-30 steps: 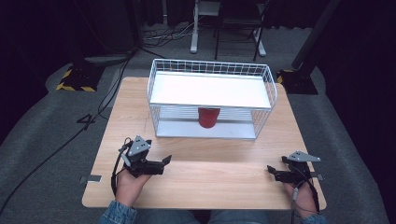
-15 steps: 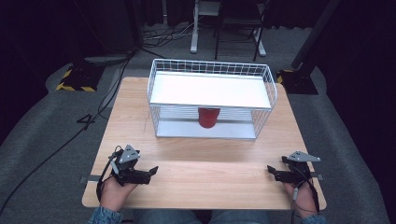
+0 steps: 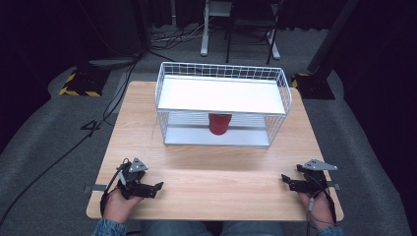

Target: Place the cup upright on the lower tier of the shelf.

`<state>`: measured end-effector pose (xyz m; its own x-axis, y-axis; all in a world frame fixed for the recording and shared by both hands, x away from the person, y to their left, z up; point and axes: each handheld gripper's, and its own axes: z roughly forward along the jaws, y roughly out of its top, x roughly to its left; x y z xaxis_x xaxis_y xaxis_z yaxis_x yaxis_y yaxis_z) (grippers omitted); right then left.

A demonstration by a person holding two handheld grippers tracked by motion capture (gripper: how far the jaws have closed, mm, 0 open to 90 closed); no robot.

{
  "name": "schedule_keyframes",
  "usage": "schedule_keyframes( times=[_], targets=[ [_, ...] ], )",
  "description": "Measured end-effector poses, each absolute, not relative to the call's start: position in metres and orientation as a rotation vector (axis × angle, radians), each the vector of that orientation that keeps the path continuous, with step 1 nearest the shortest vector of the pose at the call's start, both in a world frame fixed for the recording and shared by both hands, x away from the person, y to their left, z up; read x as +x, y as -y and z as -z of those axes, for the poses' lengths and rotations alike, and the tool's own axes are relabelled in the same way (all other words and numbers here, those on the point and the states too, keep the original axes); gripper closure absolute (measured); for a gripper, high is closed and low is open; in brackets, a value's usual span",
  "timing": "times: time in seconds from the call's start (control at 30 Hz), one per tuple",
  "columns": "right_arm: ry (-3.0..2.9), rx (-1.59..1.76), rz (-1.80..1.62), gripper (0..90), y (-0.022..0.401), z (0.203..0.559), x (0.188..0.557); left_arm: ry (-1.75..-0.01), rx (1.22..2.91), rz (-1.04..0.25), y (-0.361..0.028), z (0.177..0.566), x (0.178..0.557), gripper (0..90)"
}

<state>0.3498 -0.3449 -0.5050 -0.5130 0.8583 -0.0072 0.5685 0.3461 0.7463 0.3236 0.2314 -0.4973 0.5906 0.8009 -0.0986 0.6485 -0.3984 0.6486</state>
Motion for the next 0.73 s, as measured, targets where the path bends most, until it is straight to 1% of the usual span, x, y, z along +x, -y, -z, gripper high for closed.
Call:
schedule_keyframes(
  times=[0.1, 0.17, 0.27, 0.37, 0.73],
  targets=[
    [-2.215, 1.252, -0.987, 20.4, 0.3449, 0.505, 0.3498, -1.156, 2.166, -0.317, -0.2315, 0.5007, 0.3244, 5.2],
    [-2.217, 1.252, -0.986, 20.4, 0.345, 0.5049, 0.3497, -1.165, 2.15, -0.382, -0.2311, 0.5041, 0.3241, 4.9],
    [-2.217, 1.252, -0.987, 20.4, 0.345, 0.5049, 0.3497, -1.159, 2.147, -0.413, -0.2304, 0.5064, 0.3243, 4.2],
    [-2.214, 1.252, -0.986, 20.4, 0.3449, 0.505, 0.3497, -1.15, 2.167, -0.41, -0.2289, 0.5065, 0.3248, 1.6],
    [-2.207, 1.262, -0.985, 20.7, 0.3454, 0.505, 0.3499, -1.173, 2.151, -0.416, -0.2289, 0.5069, 0.3225, 1.5]
  ],
)
